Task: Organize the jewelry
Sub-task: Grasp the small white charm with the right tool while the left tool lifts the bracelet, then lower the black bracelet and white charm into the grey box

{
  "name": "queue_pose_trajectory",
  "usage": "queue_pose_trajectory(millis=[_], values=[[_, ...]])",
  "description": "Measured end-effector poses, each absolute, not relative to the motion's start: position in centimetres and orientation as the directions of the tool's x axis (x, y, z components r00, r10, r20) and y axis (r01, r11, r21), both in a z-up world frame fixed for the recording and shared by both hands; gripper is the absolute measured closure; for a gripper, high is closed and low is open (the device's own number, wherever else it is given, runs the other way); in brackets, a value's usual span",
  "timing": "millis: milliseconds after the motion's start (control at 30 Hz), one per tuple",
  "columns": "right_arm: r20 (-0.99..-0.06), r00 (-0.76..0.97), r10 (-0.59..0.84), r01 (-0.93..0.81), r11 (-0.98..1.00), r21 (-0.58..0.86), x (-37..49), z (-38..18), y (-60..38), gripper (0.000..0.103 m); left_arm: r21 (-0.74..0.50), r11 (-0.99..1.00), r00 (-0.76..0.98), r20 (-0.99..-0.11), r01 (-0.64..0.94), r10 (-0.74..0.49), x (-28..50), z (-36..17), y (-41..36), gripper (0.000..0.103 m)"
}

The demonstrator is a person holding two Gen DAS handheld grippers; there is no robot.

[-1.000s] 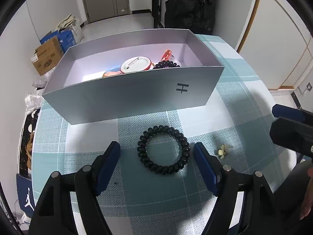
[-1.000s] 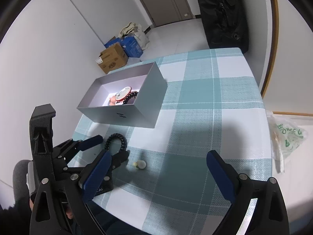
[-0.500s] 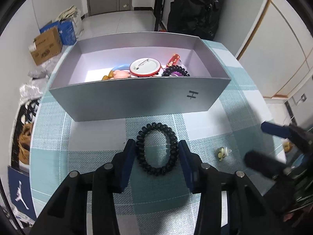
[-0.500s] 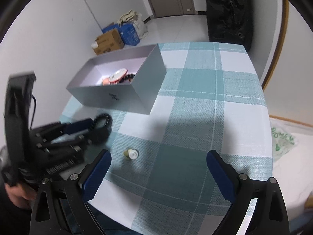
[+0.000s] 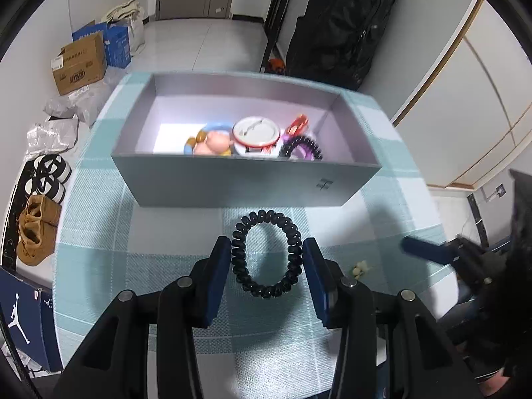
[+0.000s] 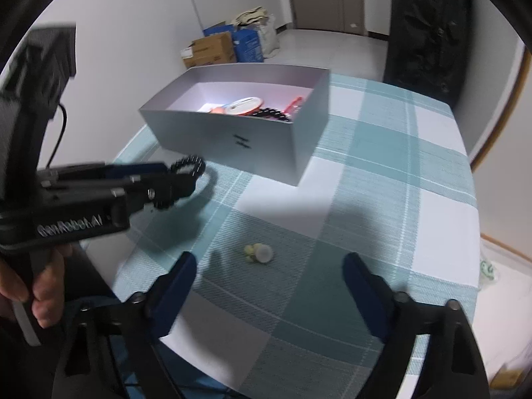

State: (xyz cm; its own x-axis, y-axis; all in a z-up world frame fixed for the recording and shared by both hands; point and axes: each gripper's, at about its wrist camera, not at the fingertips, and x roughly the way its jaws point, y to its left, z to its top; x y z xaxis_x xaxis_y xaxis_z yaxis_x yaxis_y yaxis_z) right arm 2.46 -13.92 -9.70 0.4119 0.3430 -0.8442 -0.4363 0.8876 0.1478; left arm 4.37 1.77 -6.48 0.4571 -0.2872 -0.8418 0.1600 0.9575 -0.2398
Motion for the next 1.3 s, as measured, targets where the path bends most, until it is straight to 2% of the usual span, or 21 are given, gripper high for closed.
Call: queue_pose_trajectory(millis=[167,267,400,467,567,800,1300], values=[[-0.855,0.399,0.331,-0.457,0.880,0.128,2.5,-10.2,-12.9,0.048,-0.247,0.957,0.507,-0.811,0.153,-0.291,3.7,-5.0,2.3,0.065],[-0.859,0.400,0.321,-0.468,0.877,0.109,2.5,-10.3,-12.3,0.057,-0.261,0.956,0.534,-0.793,0.137,-0.293,3.2,-4.2,3.0,0.065],[-0.862,0.411,0.296,-0.483,0.873,0.070,2.2,-10.5,-11.5,0.063,-0.291,0.950,0.564,-0.767,0.118,-0.305,3.1,-3.2,4.3,0.065],[-0.863,0.412,0.292,-0.486,0.872,0.063,2.2,-10.6,-11.3,0.075,-0.303,0.947,0.571,-0.760,0.111,-0.310,3.2,-3.0,4.8,0.065],[-0.863,0.440,0.248,-0.481,0.877,0.007,2.4,-10.6,-11.1,0.086,-0.306,0.947,0.579,-0.755,0.102,-0.306,3.4,-2.9,5.2,0.065],[-0.840,0.480,0.253,-0.495,0.869,-0.021,2.5,-9.9,-11.0,0.086,-0.315,0.944,0.589,-0.746,0.099,-0.311,3.5,-2.6,5.6,0.065],[-0.759,0.490,0.429,-0.452,0.869,0.200,3.8,-6.4,-12.2,0.086,-0.356,0.930,0.594,-0.731,0.088,-0.336,3.8,-2.2,6.2,0.065]])
